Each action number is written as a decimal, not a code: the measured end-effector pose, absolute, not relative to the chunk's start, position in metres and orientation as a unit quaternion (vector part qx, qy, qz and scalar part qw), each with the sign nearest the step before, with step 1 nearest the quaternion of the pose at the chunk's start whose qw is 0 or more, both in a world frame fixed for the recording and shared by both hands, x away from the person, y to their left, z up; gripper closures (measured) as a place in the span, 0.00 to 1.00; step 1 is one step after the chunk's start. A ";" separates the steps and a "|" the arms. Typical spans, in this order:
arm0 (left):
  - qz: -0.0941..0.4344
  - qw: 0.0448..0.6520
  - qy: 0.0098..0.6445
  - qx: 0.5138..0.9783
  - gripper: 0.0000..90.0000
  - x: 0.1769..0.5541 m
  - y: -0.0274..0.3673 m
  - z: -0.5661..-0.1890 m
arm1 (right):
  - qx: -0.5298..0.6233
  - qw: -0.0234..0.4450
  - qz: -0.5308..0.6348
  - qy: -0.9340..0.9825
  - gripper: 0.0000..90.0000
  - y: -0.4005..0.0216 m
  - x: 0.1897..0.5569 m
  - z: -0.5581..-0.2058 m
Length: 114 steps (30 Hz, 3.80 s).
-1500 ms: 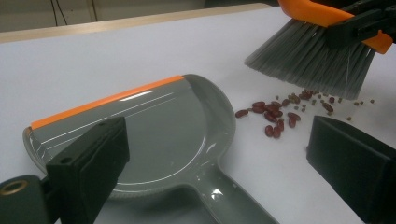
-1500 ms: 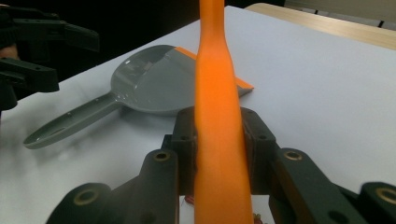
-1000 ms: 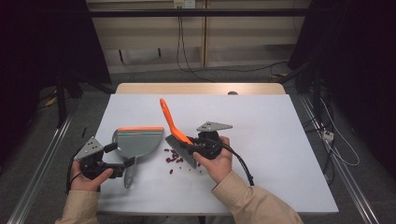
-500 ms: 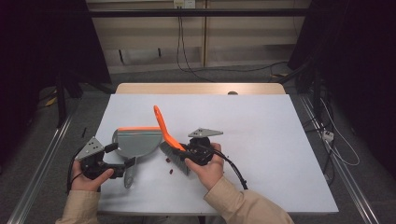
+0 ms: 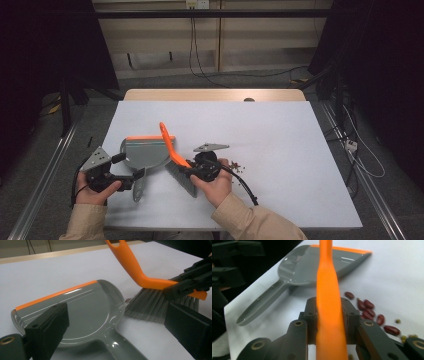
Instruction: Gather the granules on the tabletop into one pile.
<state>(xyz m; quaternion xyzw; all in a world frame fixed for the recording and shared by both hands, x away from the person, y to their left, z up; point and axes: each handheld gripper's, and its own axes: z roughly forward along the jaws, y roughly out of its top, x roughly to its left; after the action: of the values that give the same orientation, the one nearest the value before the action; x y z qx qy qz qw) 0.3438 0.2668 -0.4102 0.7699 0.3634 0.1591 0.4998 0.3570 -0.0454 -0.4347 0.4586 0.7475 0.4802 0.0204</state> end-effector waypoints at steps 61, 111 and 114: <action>0.157 0.499 0.364 0.771 0.06 0.345 0.266 -0.410 | 0.543 0.042 0.460 0.701 0.79 -0.095 0.399 -0.437; 0.157 0.498 0.361 0.773 0.06 0.345 0.261 -0.409 | 0.552 0.068 0.473 0.683 0.79 -0.150 0.379 -0.428; 0.157 0.498 0.361 0.773 0.06 0.346 0.261 -0.410 | 0.545 0.063 0.487 0.680 0.79 -0.140 0.386 -0.421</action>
<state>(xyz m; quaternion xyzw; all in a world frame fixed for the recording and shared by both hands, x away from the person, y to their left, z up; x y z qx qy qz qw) 0.3460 0.2610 -0.4096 0.7730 0.3607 0.1569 0.4977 0.3861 -0.1403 -0.4214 0.5446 0.6798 0.4871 0.0630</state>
